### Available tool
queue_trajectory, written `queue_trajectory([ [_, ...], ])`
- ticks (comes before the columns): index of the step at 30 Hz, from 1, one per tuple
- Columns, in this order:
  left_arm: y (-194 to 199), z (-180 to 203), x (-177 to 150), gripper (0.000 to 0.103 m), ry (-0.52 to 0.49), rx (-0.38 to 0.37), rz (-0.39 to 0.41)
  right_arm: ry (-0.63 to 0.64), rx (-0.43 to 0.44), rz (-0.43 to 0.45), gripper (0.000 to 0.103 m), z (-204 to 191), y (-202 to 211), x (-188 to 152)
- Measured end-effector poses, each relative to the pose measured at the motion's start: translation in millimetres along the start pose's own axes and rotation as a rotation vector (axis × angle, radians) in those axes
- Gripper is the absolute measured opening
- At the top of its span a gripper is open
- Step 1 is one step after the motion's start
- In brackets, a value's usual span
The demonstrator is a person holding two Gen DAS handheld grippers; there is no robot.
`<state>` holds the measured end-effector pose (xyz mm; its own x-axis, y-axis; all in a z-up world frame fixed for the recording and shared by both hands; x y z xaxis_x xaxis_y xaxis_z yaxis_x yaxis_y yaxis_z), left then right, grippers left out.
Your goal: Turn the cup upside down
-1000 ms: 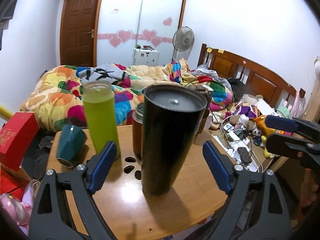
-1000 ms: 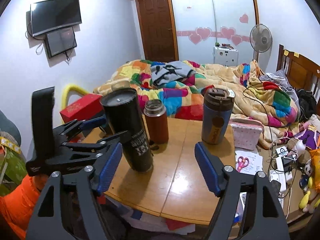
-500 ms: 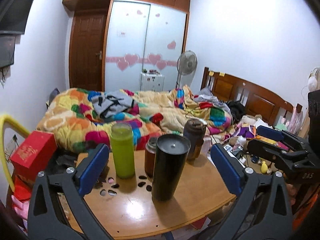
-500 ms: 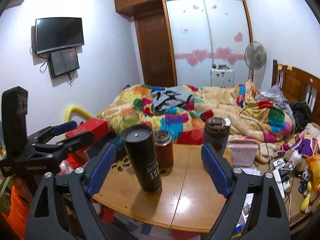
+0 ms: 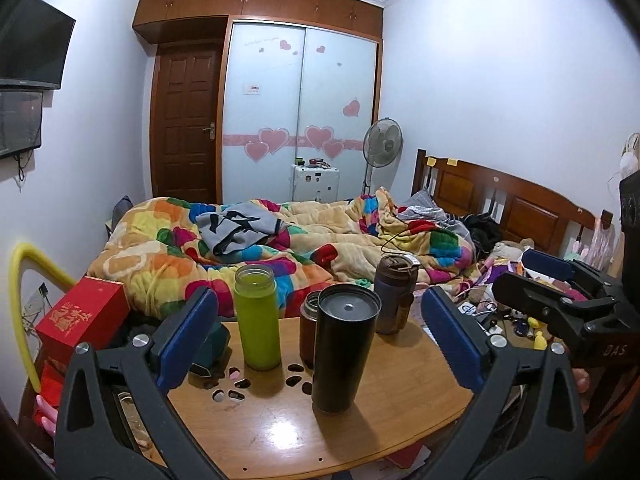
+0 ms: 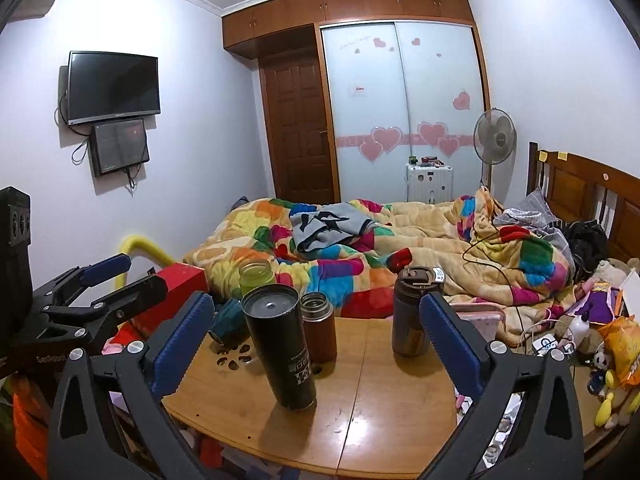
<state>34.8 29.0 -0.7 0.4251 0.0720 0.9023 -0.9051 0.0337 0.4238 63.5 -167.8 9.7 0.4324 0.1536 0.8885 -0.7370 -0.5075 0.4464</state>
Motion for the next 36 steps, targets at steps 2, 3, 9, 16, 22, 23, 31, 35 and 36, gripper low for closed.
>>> queue_trajectory([
  [2, -0.4, 1.6, -0.9, 0.103, -0.008, 0.003, 0.004, -0.002, 0.002, -0.007, 0.103, -0.1, -2.3, -1.6],
  [3, -0.3, 2.9, -1.0, 0.103, -0.011, 0.002, 0.005, -0.002, 0.001, -0.01, 0.103, -0.1, -3.4, -2.1],
  [9, -0.8, 6.2, -2.2, 0.103, -0.016, -0.004, 0.01, -0.002, 0.001, -0.01, 0.103, -0.9, -4.3, -2.2],
  [16, 0.8, 3.6, -1.4, 0.103, -0.007, -0.01, 0.011, -0.003, 0.0, -0.011, 0.103, -0.7, -5.4, -1.8],
  [22, 1.1, 0.0, -0.8, 0.103, -0.005, -0.008, 0.015, -0.002, 0.002, -0.01, 0.103, 0.2, -7.3, -1.9],
  [23, 1.1, -0.2, -0.9, 0.103, -0.004, -0.009, 0.014, -0.001, 0.002, -0.01, 0.103, 0.1, -8.0, -2.1],
  [31, 2.1, -0.6, -0.8, 0.103, 0.001, -0.013, 0.015, 0.007, 0.003, -0.003, 0.103, -3.2, -5.3, -1.7],
  [35, 2.3, -0.8, -0.7, 0.103, 0.001, -0.013, 0.016, 0.009, 0.003, -0.001, 0.103, -5.8, -3.1, -1.2],
  [36, 2.2, -0.6, -0.6, 0.103, 0.002, -0.013, 0.016, 0.011, 0.002, 0.0, 0.103, -6.1, -2.6, -1.2],
])
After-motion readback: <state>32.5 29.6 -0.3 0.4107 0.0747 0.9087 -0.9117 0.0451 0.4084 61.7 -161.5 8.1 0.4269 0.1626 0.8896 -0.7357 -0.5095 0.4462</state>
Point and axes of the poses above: each gripper's, at about its wrist camera, not at the fingertips, and y roughly against the way its jaws point, z to its right, x to its top, the point moved 4 cm from there along -y, roughly the way its jaws point, and after that the axes turned 5 degrees about -z, right-handed, at the moved point
